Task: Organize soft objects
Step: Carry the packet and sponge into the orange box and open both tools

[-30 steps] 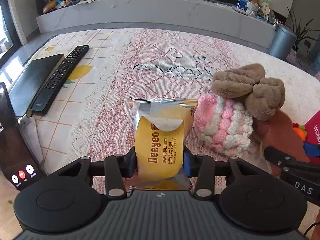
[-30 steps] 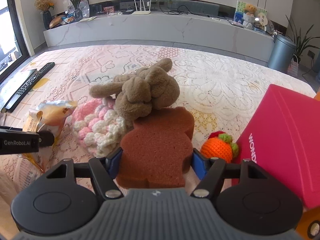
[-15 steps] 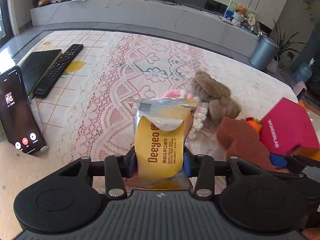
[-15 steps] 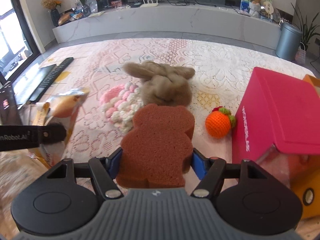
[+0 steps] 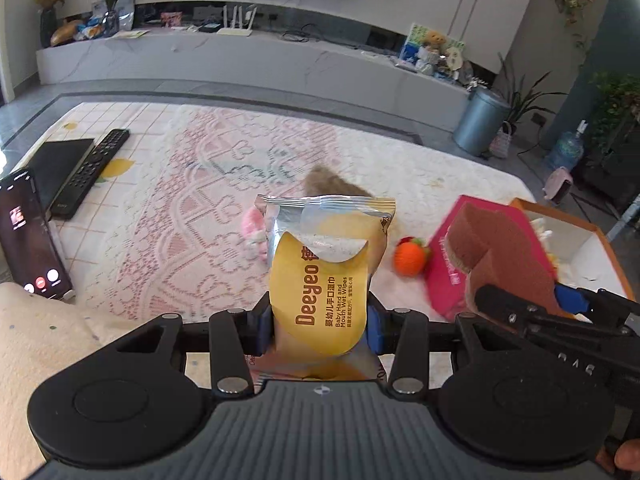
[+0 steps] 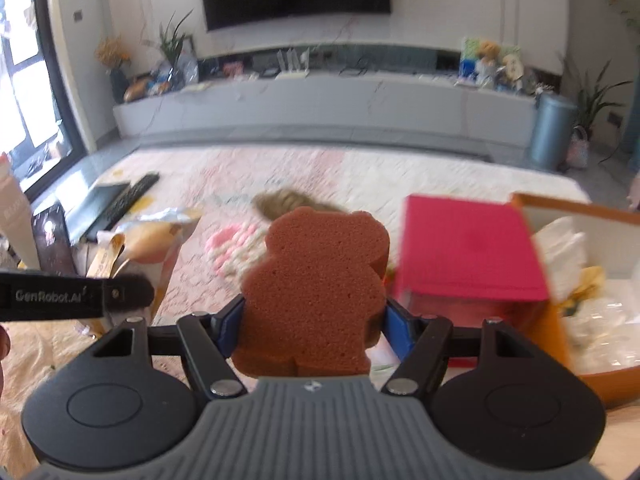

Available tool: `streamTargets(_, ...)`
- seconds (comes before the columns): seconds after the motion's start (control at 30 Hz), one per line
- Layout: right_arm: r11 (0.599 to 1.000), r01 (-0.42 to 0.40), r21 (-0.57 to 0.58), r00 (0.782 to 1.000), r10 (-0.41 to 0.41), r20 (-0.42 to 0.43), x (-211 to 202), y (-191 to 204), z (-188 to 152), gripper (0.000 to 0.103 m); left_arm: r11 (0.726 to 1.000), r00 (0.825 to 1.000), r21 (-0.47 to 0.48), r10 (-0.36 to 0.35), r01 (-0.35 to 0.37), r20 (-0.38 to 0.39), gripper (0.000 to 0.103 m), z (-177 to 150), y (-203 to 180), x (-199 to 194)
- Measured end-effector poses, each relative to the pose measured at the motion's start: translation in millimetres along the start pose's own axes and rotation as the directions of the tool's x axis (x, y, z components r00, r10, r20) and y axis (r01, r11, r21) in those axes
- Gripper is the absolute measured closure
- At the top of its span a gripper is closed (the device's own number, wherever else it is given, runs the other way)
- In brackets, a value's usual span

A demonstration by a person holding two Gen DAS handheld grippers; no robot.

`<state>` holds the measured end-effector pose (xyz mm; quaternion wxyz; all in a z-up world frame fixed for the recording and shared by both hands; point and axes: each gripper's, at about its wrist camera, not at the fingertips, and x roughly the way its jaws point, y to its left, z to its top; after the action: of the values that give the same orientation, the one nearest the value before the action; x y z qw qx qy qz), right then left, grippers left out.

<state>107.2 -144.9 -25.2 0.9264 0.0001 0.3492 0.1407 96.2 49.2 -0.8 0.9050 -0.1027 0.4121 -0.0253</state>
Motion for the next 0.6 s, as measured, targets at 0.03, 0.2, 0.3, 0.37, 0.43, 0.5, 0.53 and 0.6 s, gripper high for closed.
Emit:
streamTargets(0.03,1.0,0.007,0.009,1.0,-0.007,0.014,-6.5,-7.1,1.4,0.034,1.0,1.0,0.014,-0.01,0.01,0.004,0.053,0.8,-7.1,-2.3)
streamTargets(0.2,0.998,0.034,0.055,0.998,-0.038,0.059,-38.7,-50.5,10.5,0.034,0.993,0.996,0.075,-0.089,0.088,0.014,0.053,6.2,-46.8,-8.6)
streamTargets(0.3,0.996,0.038,0.076,0.997,-0.043,0.067,-53.9,-77.4,16.2,0.034,0.982,0.989,0.117,-0.151,0.149,0.005,0.053,11.2,-74.5,-6.5)
streamTargets(0.37,0.995,0.043,0.088,0.997,-0.049,0.065,-64.0,-98.0,21.0,0.034,0.97,0.98,0.14,-0.2,0.199,-0.007,0.053,17.0,-94.8,-2.8)
streamTargets(0.43,0.994,0.051,0.092,0.997,-0.056,0.06,-70.9,-117.2,25.7,0.034,0.955,0.968,0.16,-0.248,0.249,-0.027,0.053,23.4,-114.9,3.2)
streamTargets(0.5,0.994,0.073,0.082,0.996,-0.077,0.048,-76.6,-136.8,30.6,0.034,0.94,0.956,0.174,-0.289,0.294,-0.051,0.053,30.1,-135.0,12.8)
streamTargets(0.53,0.993,0.091,0.069,0.995,-0.094,0.041,-79.7,-147.1,32.6,0.034,0.934,0.951,0.183,-0.302,0.308,-0.062,0.053,32.5,-145.2,18.0)
streamTargets(0.6,0.991,0.131,0.04,0.991,-0.133,0.025,-81.5,-164.1,36.7,0.034,0.922,0.944,0.203,-0.32,0.331,-0.085,0.053,37.6,-166.1,30.7)
